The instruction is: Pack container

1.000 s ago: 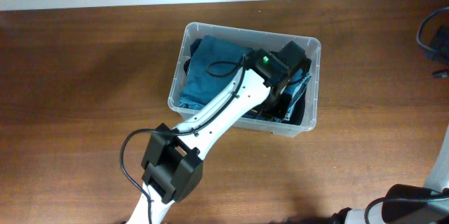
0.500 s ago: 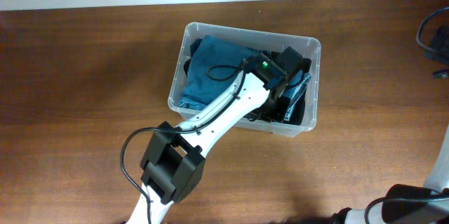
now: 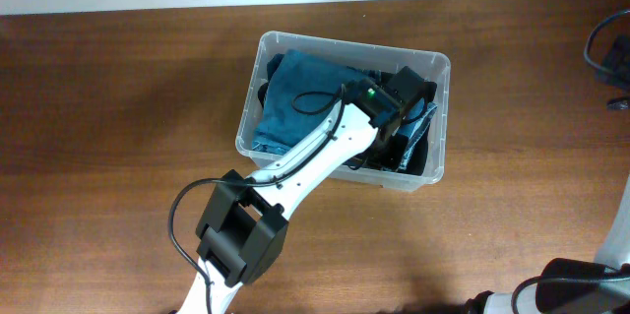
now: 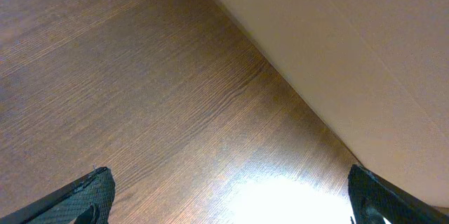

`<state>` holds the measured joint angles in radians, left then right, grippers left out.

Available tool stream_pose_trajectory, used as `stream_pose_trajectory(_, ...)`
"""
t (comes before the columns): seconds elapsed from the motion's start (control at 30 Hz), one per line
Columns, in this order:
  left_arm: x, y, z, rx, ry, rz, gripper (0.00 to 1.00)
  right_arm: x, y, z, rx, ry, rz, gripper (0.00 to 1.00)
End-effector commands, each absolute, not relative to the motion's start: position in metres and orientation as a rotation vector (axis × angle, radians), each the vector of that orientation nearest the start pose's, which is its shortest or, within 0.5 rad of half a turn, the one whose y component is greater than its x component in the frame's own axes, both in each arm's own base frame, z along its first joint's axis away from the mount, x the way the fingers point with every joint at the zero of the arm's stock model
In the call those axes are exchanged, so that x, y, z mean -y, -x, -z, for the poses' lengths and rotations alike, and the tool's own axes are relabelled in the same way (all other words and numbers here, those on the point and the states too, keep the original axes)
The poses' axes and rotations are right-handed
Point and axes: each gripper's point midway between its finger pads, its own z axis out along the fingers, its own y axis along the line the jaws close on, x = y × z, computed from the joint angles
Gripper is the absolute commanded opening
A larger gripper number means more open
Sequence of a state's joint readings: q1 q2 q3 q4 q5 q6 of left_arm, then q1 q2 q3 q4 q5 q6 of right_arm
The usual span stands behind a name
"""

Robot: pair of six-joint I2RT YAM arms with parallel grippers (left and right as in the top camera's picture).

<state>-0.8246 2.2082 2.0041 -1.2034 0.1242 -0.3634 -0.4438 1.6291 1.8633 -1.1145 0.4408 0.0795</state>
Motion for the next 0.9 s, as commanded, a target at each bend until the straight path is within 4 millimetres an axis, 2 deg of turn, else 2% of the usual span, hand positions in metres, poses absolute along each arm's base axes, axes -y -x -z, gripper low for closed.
stream_pose_trajectory(0.0,0.365,-0.293,-0.092,-2.981,-0.744,0.340,0.01,0.243,-0.334,-0.318,-2.298,-0.848,0.709,0.99)
stream_pose_trajectory(0.13,0.368,-0.297,-0.094,-2.958,-0.750,0.356,0.01,0.243,-0.334,-0.318,-2.298,-0.848,0.709,0.99)
stream_pose_trajectory(0.2,0.373,-0.303,-0.107,-2.924,-0.743,0.384,0.01,0.243,-0.334,-0.318,-2.299,-0.848,0.709,0.99)
stream_pose_trajectory(0.37,0.384,-0.334,-0.183,-2.735,-0.677,0.499,0.01,0.243,-0.334,-0.318,-2.298,-0.848,0.709,0.99)
stream_pose_trajectory(0.43,0.387,-0.343,-0.203,-2.678,-0.656,0.530,0.01,0.243,-0.334,-0.318,-2.298,-0.848,0.709,0.98)
stream_pose_trajectory(0.5,0.388,-0.350,-0.213,-2.644,-0.641,0.549,0.01,0.243,-0.334,-0.318,-2.299,-0.848,0.709,0.98)
stream_pose_trajectory(0.67,0.393,-0.361,-0.211,-2.610,-0.624,0.544,0.01,0.243,-0.334,-0.318,-2.299,-0.848,0.709,0.99)
stream_pose_trajectory(0.87,0.402,-0.372,-0.191,-2.610,-0.620,0.531,0.01,0.243,-0.334,-0.318,-2.298,-0.848,0.709,0.99)
